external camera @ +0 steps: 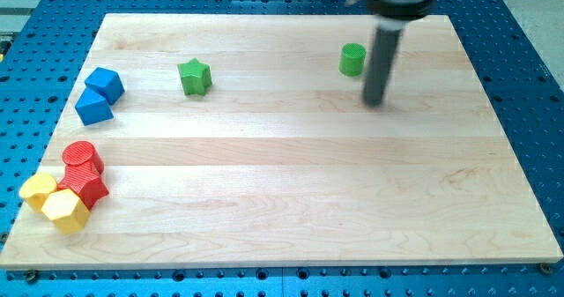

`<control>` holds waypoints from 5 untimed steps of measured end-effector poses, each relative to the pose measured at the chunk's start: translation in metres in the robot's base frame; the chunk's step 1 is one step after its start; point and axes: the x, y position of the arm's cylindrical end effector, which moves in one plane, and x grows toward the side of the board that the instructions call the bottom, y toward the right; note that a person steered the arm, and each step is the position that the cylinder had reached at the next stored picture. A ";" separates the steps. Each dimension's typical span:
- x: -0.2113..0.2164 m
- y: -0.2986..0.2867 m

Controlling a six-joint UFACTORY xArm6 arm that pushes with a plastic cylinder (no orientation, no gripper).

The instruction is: Slide the green circle into the top right of the green star

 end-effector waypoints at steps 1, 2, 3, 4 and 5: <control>-0.037 -0.008; -0.030 -0.065; -0.028 -0.103; -0.062 0.004; -0.077 -0.059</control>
